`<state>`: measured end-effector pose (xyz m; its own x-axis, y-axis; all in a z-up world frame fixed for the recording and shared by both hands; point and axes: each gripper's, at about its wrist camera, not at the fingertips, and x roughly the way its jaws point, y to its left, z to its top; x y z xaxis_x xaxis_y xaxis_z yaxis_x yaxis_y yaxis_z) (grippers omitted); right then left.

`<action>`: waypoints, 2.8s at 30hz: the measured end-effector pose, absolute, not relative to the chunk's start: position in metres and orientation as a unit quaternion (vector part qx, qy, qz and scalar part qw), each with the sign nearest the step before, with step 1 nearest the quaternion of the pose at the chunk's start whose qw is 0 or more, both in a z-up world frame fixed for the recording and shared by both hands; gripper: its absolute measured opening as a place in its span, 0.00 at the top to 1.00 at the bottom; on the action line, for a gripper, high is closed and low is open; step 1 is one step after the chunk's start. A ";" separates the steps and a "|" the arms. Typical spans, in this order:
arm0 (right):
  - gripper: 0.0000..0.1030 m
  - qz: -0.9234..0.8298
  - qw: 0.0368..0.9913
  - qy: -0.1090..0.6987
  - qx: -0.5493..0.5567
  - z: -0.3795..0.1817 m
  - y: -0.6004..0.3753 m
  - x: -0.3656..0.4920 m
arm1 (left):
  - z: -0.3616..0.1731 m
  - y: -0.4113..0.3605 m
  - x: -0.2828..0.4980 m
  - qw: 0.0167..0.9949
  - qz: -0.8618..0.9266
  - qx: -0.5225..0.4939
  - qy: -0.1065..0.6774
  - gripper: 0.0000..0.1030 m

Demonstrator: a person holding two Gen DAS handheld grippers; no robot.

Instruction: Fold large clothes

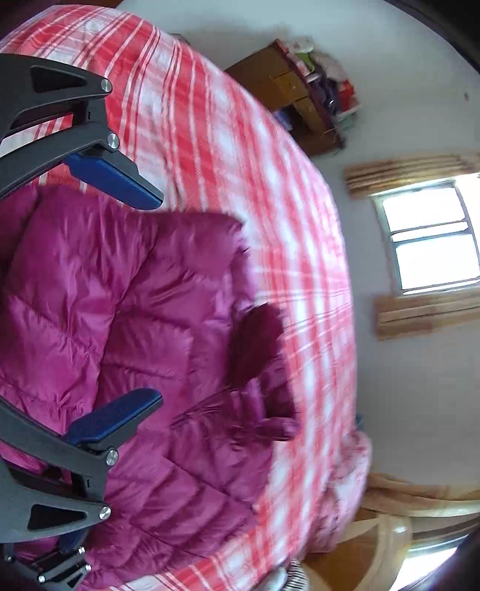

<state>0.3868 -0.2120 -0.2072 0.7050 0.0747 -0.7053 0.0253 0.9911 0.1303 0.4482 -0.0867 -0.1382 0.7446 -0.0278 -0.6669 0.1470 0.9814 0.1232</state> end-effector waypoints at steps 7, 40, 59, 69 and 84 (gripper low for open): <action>0.48 0.013 0.922 0.381 0.073 -0.207 -0.214 0.385 | -0.187 -0.084 0.471 0.901 -0.036 0.079 0.425 0.05; 0.48 0.006 0.923 0.378 0.070 -0.198 -0.213 0.385 | -0.199 -0.082 0.480 0.900 -0.040 0.067 0.429 0.01; 0.42 0.014 0.934 0.354 0.049 -0.154 -0.239 0.382 | -0.116 -0.041 0.453 0.942 -0.071 0.024 0.327 0.01; 0.41 -0.049 0.925 0.366 0.087 -0.170 -0.290 0.419 | -0.196 -0.030 0.553 0.880 -0.008 0.031 0.473 0.01; 0.54 -0.105 0.920 0.360 0.116 -0.154 -0.349 0.449 | -0.124 -0.044 0.526 0.922 -0.060 -0.003 0.382 0.01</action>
